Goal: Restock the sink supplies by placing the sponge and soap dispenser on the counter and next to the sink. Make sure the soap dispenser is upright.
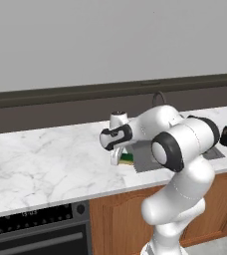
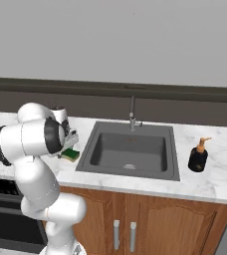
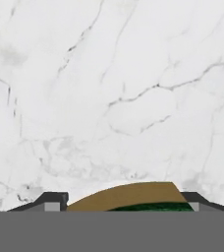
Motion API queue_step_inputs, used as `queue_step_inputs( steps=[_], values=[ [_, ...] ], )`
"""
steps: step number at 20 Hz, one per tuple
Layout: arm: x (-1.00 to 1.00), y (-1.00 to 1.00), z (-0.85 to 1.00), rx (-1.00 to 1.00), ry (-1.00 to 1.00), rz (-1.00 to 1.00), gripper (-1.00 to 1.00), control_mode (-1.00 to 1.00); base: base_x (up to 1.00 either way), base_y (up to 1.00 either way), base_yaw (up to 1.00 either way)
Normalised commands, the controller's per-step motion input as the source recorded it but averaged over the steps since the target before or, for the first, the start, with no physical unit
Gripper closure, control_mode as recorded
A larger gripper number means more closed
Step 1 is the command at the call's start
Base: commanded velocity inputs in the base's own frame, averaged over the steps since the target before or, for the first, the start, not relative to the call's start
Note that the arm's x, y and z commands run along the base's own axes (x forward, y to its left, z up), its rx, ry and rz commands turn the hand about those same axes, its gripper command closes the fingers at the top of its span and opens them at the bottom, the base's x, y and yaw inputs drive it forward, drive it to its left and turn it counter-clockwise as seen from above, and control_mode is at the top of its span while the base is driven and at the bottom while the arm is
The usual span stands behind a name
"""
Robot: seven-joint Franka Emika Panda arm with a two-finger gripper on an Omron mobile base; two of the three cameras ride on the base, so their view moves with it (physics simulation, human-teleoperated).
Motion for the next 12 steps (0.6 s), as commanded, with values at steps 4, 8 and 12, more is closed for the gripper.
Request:
queue_step_inputs(
  steps=[4,8,12],
  values=[
    [0.06,0.0,-0.39,0.0,0.0,0.04,1.0,-1.0,0.0,0.0,0.0],
    [0.0,0.0,-0.27,0.0,0.0,0.03,-1.0,-1.0,0.0,0.0,0.0],
    [0.0,0.0,-0.12,0.0,-0.01,0.01,-1.0,-1.0,0.0,0.0,0.0]
  ],
)
